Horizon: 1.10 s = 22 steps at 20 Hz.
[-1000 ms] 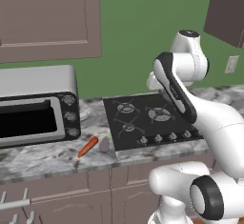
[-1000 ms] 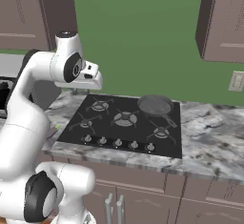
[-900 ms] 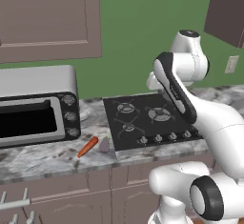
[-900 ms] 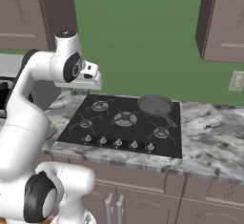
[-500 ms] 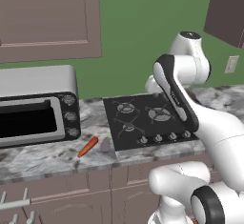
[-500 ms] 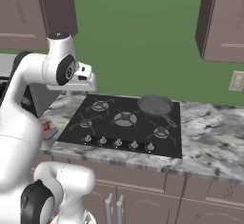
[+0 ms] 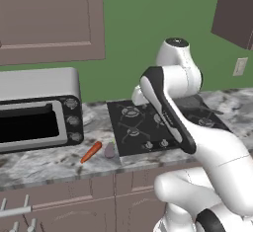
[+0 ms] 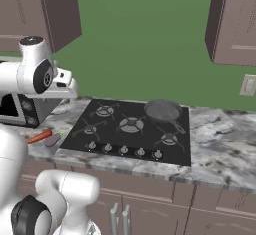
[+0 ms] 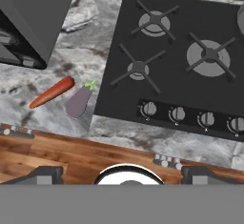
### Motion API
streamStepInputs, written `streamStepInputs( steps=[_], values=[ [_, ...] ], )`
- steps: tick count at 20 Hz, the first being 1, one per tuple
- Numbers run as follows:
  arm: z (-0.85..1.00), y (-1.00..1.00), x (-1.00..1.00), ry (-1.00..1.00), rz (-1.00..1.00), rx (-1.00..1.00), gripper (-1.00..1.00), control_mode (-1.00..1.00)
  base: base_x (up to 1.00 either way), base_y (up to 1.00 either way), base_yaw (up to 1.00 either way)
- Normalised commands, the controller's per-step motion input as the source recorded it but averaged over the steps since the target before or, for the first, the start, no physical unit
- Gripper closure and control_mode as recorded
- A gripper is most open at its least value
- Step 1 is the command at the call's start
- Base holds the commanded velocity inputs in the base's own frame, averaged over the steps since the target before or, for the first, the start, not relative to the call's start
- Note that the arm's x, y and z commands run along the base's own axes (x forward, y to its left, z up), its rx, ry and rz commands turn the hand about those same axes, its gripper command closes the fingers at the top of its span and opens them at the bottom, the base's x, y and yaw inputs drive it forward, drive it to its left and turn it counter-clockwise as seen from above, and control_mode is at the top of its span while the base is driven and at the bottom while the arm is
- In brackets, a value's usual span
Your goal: Put the carrot and eggplant in the pan. Then turn on the rear right burner and set the heat to medium.
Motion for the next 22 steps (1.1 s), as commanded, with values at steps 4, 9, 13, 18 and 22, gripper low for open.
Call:
streamStepInputs(
  steps=[4, 9, 13, 18, 22],
  values=[
    [-0.21, 0.49, -0.12, -0.04, 0.00, 0.00, -1.00, -1.00, 0.00, 0.00, 0.00],
    [-0.48, 0.21, -0.03, 0.00, 0.00, 0.00, -1.00, -1.00, 0.00, 0.00, 0.00],
    [-0.67, 0.04, 0.00, 0.00, 0.00, 0.00, -1.00, -1.00, 0.00, 0.00, 0.00],
    [-0.54, 0.00, 0.00, 0.00, 0.00, 0.05, -1.00, -1.00, 0.00, 0.00, 0.00],
    [-0.42, 0.02, 0.00, 0.00, 0.00, 0.11, -1.00, -1.00, 0.00, 0.00, 0.00]
  ],
)
